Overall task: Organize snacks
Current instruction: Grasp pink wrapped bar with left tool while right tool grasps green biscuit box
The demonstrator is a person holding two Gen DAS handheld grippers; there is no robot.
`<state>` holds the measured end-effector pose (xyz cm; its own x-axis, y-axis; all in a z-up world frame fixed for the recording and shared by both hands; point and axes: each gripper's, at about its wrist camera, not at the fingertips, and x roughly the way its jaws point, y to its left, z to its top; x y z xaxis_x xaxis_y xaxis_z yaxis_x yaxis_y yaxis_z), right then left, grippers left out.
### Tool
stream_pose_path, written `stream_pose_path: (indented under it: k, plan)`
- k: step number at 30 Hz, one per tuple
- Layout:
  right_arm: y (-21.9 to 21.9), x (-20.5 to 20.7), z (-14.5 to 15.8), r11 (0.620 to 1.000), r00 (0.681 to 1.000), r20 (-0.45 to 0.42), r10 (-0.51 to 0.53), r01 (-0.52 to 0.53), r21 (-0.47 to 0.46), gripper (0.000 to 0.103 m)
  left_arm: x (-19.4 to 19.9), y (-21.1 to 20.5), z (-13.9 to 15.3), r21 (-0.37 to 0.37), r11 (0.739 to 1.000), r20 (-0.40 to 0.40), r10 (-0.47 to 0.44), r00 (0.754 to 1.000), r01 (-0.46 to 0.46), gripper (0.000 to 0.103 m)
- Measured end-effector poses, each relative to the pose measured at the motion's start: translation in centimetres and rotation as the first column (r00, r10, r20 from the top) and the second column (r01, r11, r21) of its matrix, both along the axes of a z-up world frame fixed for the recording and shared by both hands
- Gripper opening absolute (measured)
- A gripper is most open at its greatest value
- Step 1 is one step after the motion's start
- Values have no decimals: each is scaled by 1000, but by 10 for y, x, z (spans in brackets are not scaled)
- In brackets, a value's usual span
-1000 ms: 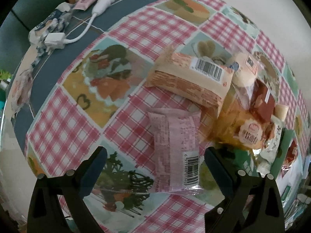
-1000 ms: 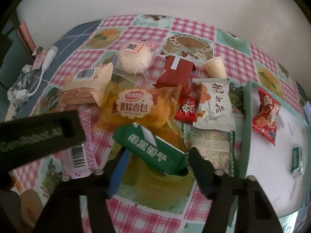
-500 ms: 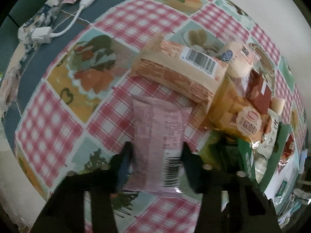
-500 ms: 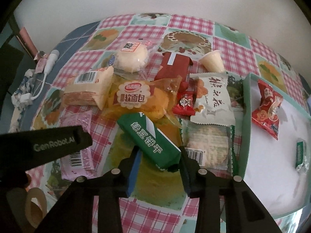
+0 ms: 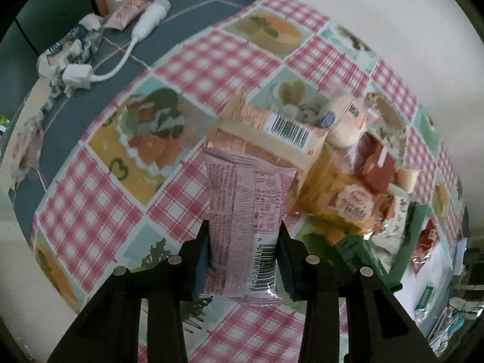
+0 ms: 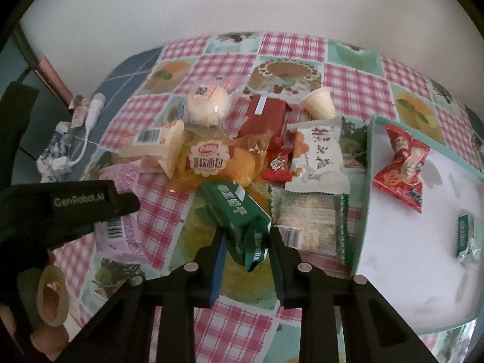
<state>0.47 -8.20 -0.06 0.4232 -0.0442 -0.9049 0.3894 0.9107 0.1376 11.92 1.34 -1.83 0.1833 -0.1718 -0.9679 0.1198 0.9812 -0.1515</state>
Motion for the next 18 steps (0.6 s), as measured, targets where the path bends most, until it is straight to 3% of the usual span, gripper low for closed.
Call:
stream_pose_path:
  k: [8, 18]
  plan:
    - [-10, -16, 16, 1000, 1000, 26, -5, 6, -10, 25, -2, 23, 30, -23, 999, 63, -21, 998, 23, 41]
    - [-36, -41, 41, 998, 994, 88, -63, 62, 15, 25, -19, 4, 42, -20, 997, 90, -68, 994, 71, 41]
